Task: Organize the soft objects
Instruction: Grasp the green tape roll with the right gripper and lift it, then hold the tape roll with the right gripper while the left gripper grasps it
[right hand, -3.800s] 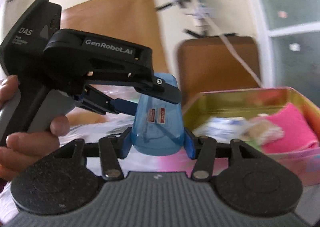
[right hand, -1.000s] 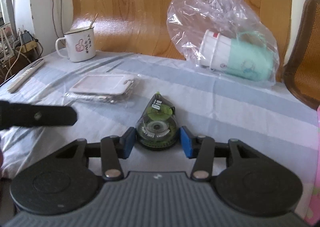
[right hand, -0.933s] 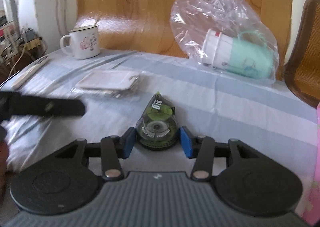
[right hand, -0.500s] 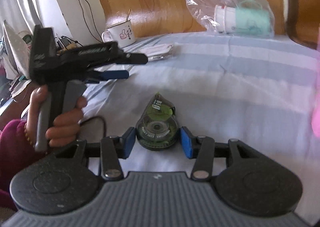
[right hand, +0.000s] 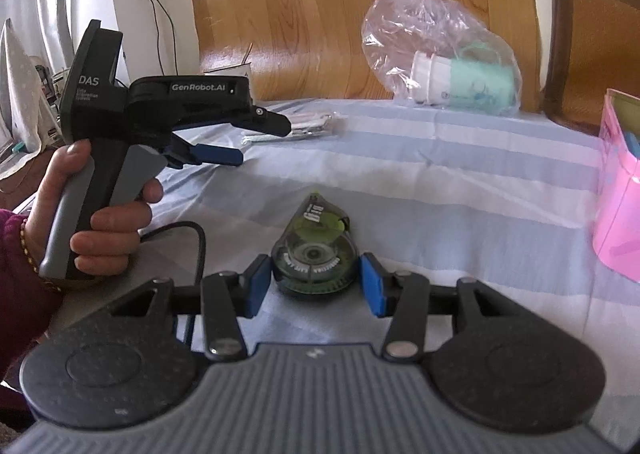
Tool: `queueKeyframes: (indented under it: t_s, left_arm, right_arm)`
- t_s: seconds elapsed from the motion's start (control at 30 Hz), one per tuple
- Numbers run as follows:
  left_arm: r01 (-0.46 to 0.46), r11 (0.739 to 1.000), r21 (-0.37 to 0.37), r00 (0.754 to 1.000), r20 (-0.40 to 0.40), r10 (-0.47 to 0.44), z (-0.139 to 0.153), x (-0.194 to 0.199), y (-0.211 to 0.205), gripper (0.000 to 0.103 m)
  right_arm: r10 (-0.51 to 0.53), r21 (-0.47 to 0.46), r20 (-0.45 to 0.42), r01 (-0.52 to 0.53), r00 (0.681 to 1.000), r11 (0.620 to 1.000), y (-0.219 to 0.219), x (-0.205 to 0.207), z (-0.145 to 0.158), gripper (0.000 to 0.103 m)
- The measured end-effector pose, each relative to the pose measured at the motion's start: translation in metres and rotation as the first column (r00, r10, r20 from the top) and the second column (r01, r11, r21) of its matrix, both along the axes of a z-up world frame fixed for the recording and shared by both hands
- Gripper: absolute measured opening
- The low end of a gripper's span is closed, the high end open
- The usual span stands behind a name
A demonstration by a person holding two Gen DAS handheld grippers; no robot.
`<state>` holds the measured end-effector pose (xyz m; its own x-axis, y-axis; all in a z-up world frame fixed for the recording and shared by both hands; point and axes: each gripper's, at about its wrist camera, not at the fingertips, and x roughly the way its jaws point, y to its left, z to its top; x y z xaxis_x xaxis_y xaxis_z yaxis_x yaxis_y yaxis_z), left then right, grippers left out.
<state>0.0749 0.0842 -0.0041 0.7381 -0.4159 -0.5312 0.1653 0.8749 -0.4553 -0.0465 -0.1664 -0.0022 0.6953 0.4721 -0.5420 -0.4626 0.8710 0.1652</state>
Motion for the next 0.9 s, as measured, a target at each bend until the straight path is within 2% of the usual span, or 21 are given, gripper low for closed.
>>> queueKeyframes:
  t_s: [0.23,0.6,0.83,0.9]
  left_arm:
    - [0.006,1.000,0.002,1.000,0.001,-0.006,-0.001,0.000,0.000,0.090]
    - [0.017,1.000,0.006,1.000,0.003,-0.017,-0.002,0.000,-0.003,0.090]
    - [0.033,0.999,0.024,0.999,-0.003,-0.033,-0.001,-0.001,-0.006,0.090]
    - [0.034,0.998,0.050,0.999,-0.008,-0.033,0.000,-0.004,-0.010,0.090]
  right_arm:
    - [-0.004,-0.030,0.033,0.005,0.999,1.000,0.006,-0.005,-0.002,0.052]
    - [-0.007,-0.033,0.038,0.008,0.999,0.999,0.007,-0.005,-0.002,0.052]
    - [-0.026,0.008,0.023,0.025,0.999,1.000,0.001,-0.007,-0.002,0.052]
    - [-0.031,0.014,0.022,0.031,0.999,0.999,-0.002,-0.011,-0.001,0.052]
